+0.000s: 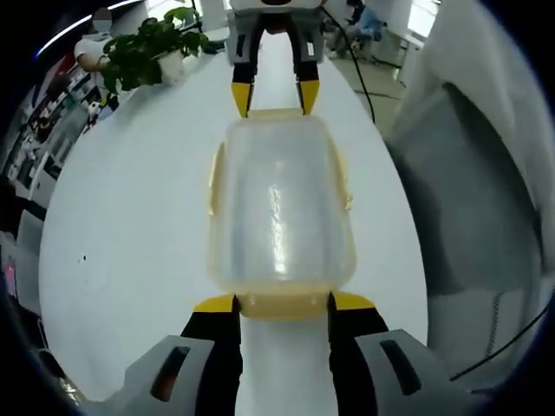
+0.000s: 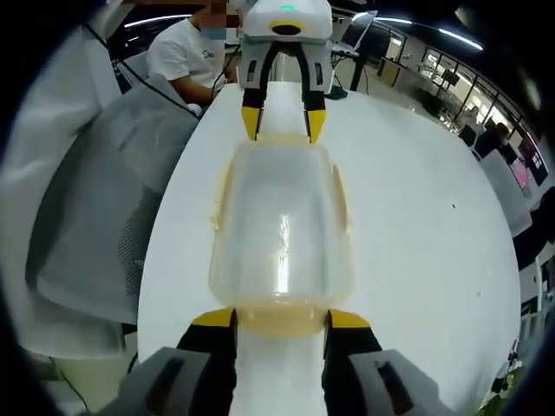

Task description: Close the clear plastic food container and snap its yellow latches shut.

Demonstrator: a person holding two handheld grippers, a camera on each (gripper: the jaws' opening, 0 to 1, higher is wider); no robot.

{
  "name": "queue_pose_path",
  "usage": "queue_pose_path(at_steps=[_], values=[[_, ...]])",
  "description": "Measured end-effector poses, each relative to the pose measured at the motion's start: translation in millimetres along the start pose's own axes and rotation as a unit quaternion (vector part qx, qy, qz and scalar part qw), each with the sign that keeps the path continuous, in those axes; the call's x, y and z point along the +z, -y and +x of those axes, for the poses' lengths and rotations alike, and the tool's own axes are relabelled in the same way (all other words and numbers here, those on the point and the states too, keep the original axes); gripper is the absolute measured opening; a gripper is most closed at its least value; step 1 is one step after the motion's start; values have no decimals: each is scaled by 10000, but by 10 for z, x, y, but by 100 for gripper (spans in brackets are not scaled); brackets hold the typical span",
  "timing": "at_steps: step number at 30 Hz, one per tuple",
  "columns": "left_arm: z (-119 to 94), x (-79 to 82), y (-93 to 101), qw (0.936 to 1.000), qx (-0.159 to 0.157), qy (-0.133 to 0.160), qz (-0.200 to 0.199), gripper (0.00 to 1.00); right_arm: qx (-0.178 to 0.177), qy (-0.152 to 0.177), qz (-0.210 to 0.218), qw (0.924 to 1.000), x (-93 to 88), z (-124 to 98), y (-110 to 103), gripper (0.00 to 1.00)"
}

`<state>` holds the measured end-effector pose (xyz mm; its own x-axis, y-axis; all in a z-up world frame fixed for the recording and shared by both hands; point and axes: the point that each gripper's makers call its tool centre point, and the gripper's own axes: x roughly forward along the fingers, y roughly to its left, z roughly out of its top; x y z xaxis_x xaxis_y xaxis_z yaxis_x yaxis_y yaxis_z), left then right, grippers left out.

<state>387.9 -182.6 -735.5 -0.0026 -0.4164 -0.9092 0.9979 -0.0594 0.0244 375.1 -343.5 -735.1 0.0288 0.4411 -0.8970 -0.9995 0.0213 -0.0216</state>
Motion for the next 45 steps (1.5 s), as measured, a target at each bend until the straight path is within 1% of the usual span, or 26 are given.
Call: queue_pose_path(at_steps=[3,5,8,12,15,19,22,29,37,40,45], values=[[3,-2,-18,10000,45,-21,43,36,-34,-3,0,10000,-9,9,18,36],[10,-3,-28,10000,18,4,-21,36,-35,-22,13,10000,-19,13,31,36],[25,-2,-26,10000,29,-35,19,36,2,-41,14,10000,-22,17,18,36],[66,11,0,10000,18,-58,3,36,42,-109,28,9999,-83,62,11,36],[80,11,13,9999,15,-106,81,36,62,-52,113,9999,-107,85,-16,36],[72,13,7,10000,11,-72,61,36,44,-10,108,9999,-95,69,-9,36],[78,3,5,9999,16,-93,84,36,34,-104,56,9999,-80,79,-17,36],[71,-5,5,9999,32,-68,71,37,40,-175,62,9998,-88,97,-18,36],[62,-33,33,9999,20,-112,81,37,66,-183,-21,9998,-56,96,-40,36],[50,-58,27,9999,66,-139,53,37,-29,-157,-84,9998,-19,80,-9,36],[51,-80,47,9999,68,-138,58,37,30,-188,-46,9998,-20,139,-44,36]])
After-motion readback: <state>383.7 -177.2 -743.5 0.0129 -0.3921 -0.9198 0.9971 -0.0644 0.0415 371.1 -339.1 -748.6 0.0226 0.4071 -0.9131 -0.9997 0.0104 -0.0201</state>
